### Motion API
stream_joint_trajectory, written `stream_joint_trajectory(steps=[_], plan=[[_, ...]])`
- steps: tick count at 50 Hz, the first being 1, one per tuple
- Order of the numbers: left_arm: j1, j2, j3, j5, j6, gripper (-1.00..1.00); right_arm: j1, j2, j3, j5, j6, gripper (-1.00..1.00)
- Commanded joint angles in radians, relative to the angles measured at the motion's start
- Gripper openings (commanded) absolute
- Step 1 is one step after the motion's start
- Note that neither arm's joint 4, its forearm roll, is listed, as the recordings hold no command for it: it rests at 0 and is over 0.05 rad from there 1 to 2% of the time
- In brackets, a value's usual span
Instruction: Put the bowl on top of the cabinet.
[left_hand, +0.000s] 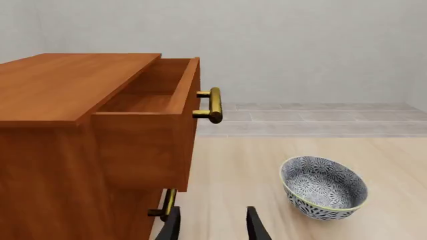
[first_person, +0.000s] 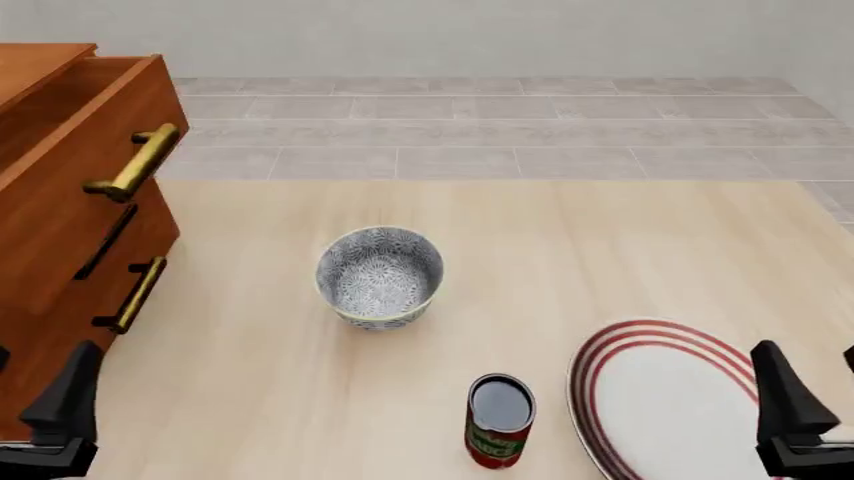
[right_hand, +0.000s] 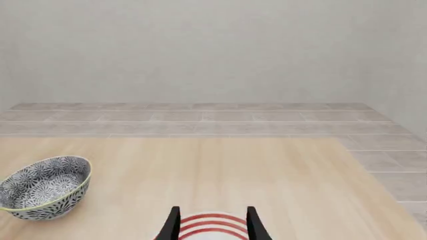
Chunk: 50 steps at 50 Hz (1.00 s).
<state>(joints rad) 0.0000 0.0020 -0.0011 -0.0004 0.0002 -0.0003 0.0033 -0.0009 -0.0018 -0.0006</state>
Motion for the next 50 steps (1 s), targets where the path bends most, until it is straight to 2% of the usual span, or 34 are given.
stream_joint_trajectory(steps=[1,14,17,20,33,42,50], plan=[[0.001,0.010,-0.003,-0.005,0.004,1.00,-0.001,0.023,-0.003,-0.019,-0.006,1.00],[-0.005,0.017,-0.003,-0.006,0.007,1.00,-0.002,0.023,-0.015,-0.013,0.001,1.00],[-0.007,0.007,-0.004,-0.001,0.027,1.00,-0.001,0.016,-0.021,-0.002,-0.001,1.00],[-0.027,0.004,-0.004,0.004,0.045,1.00,0.001,0.017,-0.025,-0.002,-0.003,1.00],[-0.136,0.000,-0.011,0.010,0.026,1.00,0.005,0.002,-0.030,0.008,-0.022,1.00],[-0.227,0.010,-0.005,0.014,0.076,1.00,0.013,0.000,-0.032,0.012,-0.020,1.00],[-0.260,0.054,-0.001,-0.014,0.070,1.00,0.013,-0.001,-0.032,0.011,-0.020,1.00]])
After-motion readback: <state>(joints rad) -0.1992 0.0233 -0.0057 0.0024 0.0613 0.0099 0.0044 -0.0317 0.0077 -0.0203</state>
